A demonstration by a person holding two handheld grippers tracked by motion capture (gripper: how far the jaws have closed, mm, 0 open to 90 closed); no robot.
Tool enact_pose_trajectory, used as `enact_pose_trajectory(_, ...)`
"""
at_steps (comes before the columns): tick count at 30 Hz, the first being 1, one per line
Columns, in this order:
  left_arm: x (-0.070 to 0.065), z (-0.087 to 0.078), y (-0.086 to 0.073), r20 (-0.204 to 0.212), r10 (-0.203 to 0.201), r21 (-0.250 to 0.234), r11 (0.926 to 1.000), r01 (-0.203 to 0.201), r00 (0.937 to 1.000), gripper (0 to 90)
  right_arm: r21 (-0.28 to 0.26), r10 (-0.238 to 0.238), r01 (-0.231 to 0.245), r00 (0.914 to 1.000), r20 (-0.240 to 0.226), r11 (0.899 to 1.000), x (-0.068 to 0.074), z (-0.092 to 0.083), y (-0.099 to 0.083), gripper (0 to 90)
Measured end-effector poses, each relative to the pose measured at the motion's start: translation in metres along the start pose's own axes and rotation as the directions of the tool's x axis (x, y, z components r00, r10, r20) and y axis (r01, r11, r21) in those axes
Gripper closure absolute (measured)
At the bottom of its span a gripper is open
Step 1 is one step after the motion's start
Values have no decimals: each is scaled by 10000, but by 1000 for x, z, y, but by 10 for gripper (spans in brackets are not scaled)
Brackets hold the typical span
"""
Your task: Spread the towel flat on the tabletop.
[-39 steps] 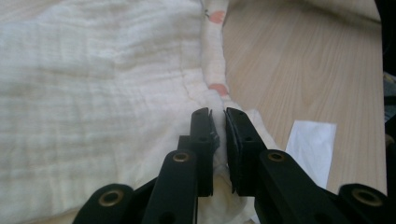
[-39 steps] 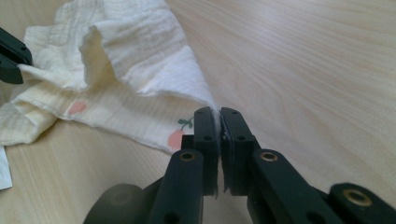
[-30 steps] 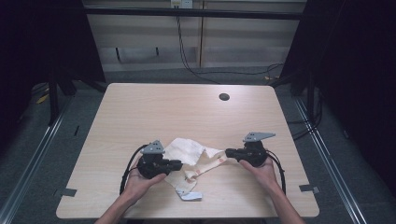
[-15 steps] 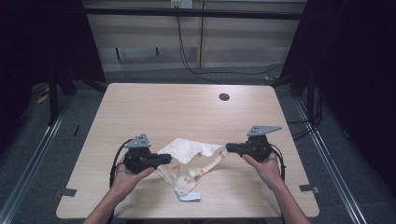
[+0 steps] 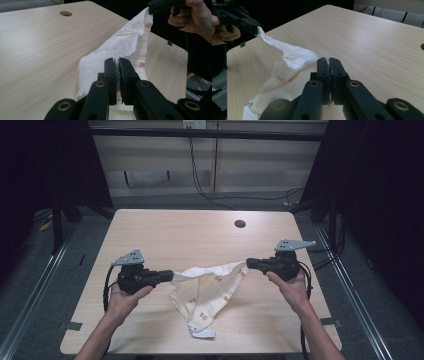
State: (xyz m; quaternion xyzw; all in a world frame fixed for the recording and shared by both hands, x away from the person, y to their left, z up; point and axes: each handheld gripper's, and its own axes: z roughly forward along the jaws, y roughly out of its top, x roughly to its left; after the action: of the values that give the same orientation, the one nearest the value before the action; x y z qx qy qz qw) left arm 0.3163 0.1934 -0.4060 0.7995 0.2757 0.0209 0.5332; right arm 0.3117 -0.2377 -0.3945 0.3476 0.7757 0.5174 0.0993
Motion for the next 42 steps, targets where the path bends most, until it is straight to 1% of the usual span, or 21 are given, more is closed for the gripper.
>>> enact_pose_trajectory(4, 1, -3, 0, -50, -53, -41, 10000, 53, 10000, 855, -218, 15, -20, 9997, -237, 9998, 3, 0, 4, 883)
enact_pose_trajectory(8, 2, -11, 7, -104, 6, -235, 9997, -8, 9999, 855, -316, 50, -59, 9996, -274, 9995, 1, -5, 12, 884)
enact_pose_trajectory(9, 2, -14, 10, -121, 1, -368, 9993, -6, 9999, 855, -312, -101, 93, 9996, -274, 9995, 3, -9, 20, 884)
enact_pose_trajectory(10, 2, -20, 15, -308, 67, -552, 9984, -84, 9995, 855, -385, -169, 159, 9995, -273, 9991, 4, -11, 25, 884)
enact_pose_trajectory(11, 2, -20, 15, -308, 67, -552, 9984, -84, 9995, 855, -385, -169, 159, 9995, -273, 9991, 4, -11, 25, 884)
enact_pose_trajectory(12, 3, -25, 20, -394, 98, -699, 9975, -125, 9992, 855, -530, -291, 277, 9992, -257, 9982, 6, -16, 34, 883)
enact_pose_trajectory(13, 3, -25, 20, -394, 98, -699, 9975, -125, 9992, 855, -530, -291, 277, 9992, -257, 9982, 6, -16, 34, 883)
enact_pose_trajectory(14, 3, -30, 24, -451, 133, -783, 9968, -168, 9989, 855, -699, -554, 542, 9983, -151, 9961, 9, -20, 41, 882)
enact_pose_trajectory(17, 3, -36, 30, -509, 224, -812, 9963, -265, 9985, 856, -697, -795, 792, 9968, -24, 9944, 12, -24, 50, 883)
enact_pose_trajectory(21, 1, -40, 37, -570, 314, -966, 9946, -368, 9979, 856, -684, -882, 882, 9961, 26, 9938, 14, -27, 57, 883)
enact_pose_trajectory(23, -1, -44, 41, -774, 443, -1180, 9916, -532, 9960, 856, -771, -952, 952, 9955, 45, 9925, 15, -33, 66, 883)
enact_pose_trajectory(27, -2, -46, 45, -738, 437, -1392, 9888, -537, 9963, 858, -695, -1074, 1079, 9942, 110, 9917, 16, -38, 73, 883)
enact_pose_trajectory(29, -7, -47, 51, -712, 585, -1535, 9857, -689, 9957, 859, -685, -1209, 1232, 9920, 366, 9900, 18, -44, 82, 883)
enact_pose_trajectory(30, -7, -47, 51, -712, 585, -1535, 9857, -689, 9957, 859, -685, -1209, 1232, 9920, 366, 9900, 18, -44, 82, 883)
enact_pose_trajectory(32, -11, -48, 56, -640, 788, -1448, 9856, -873, 9948, 860, -789, -1273, 1310, 9906, 510, 9882, 18, -50, 89, 883)
enact_pose_trajectory(34, -18, -53, 64, -602, 962, -1637, 9809, -1049, 9935, 860, -865, -1376, 1418, 9891, 529, 9861, 22, -56, 93, 883)
enact_pose_trajectory(35, -18, -53, 64, -602, 962, -1637, 9809, -1049, 9935, 860, -865, -1376, 1418, 9891, 529, 9861, 22, -56, 93, 883)
enact_pose_trajectory(36, -22, -57, 68, -658, 1146, -1510, 9808, -1234, 9912, 860, -806, -1454, 1494, 9880, 529, 9855, 24, -59, 92, 883)
enact_pose_trajectory(38, -24, -58, 70, -699, 1247, -1471, 9800, -1338, 9897, 860, -823, -1440, 1482, 9880, 551, 9855, 25, -61, 92, 883)
enact_pose_trajectory(40, -31, -65, 71, -696, 1414, -1433, 9782, -1502, 9875, 860, -983, -1442, 1483, 9884, 480, 9840, 30, -68, 91, 883)
enact_pose_trajectory(42, -35, -71, 72, -849, 1472, -1257, 9796, -1571, 9855, 860, -1006, -1559, 1582, 9873, 302, 9823, 38, -72, 92, 883)
